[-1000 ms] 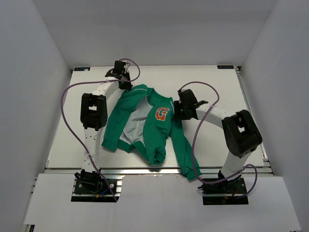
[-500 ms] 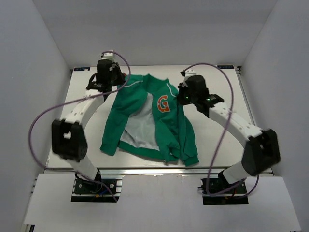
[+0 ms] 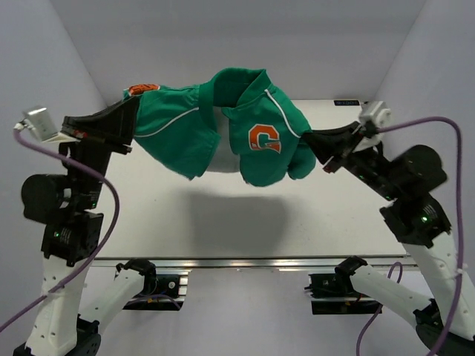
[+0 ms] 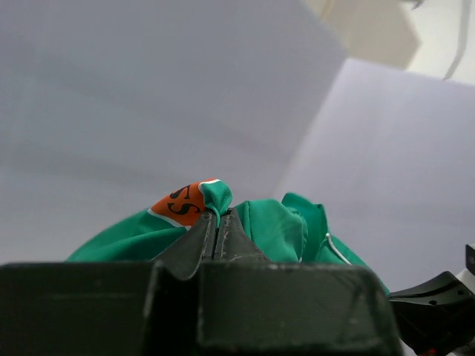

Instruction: Zip up the jacket

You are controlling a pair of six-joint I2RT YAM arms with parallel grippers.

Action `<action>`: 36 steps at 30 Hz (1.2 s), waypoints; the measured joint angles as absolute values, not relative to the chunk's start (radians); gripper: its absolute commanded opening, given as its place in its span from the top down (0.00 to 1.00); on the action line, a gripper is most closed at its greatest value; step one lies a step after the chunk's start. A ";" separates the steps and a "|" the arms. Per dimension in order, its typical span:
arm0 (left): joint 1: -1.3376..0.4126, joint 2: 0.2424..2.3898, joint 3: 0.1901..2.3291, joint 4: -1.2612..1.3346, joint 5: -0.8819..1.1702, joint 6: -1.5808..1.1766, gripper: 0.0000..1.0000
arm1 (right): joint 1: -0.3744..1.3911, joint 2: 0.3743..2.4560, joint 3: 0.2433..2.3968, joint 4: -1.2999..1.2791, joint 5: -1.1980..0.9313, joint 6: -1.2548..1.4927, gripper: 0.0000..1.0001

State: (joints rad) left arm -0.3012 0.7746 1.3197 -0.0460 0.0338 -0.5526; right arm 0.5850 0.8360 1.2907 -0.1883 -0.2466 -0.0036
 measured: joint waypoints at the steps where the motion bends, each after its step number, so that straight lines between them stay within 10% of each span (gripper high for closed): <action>1: -0.301 0.761 1.335 -0.051 0.044 -0.566 1.00 | 0.585 0.826 1.307 -0.191 -0.267 -0.003 1.00; 12: -0.302 0.865 1.401 -0.105 0.015 -0.690 1.00 | 0.588 0.920 1.431 -0.217 -0.104 0.060 1.00; 19: -0.302 1.261 1.289 -0.107 -0.198 -0.794 1.00 | 0.491 1.338 1.357 -0.153 0.083 0.153 1.00; 22: -0.303 1.559 1.332 -0.148 -0.274 -0.822 0.78 | 0.389 1.581 1.367 -0.134 0.056 0.196 0.85; 25: -0.305 1.861 1.475 -0.240 -0.294 -0.823 0.55 | 0.321 1.804 1.443 -0.163 0.017 0.219 0.18; 26: -0.307 1.929 1.519 -0.273 -0.296 -0.820 0.37 | 0.305 1.872 1.487 -0.188 0.005 0.218 0.11; 27: -0.310 1.981 1.555 -0.297 -0.299 -0.806 0.08 | 0.296 1.922 1.521 -0.201 -0.005 0.213 0.11; 28: -0.315 2.020 1.582 -0.315 -0.300 -0.797 0.02 | 0.294 1.948 1.537 -0.210 -0.014 0.205 0.11; 36: -0.337 1.864 1.519 -0.337 -0.266 -0.706 0.02 | 0.328 1.739 1.401 -0.246 -0.059 0.202 0.11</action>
State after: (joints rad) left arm -0.3374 1.8641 1.5192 -0.3370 -0.2661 -0.7063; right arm 0.3279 1.7386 1.4010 -0.2459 -0.0593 0.2020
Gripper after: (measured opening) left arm 0.978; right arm 0.894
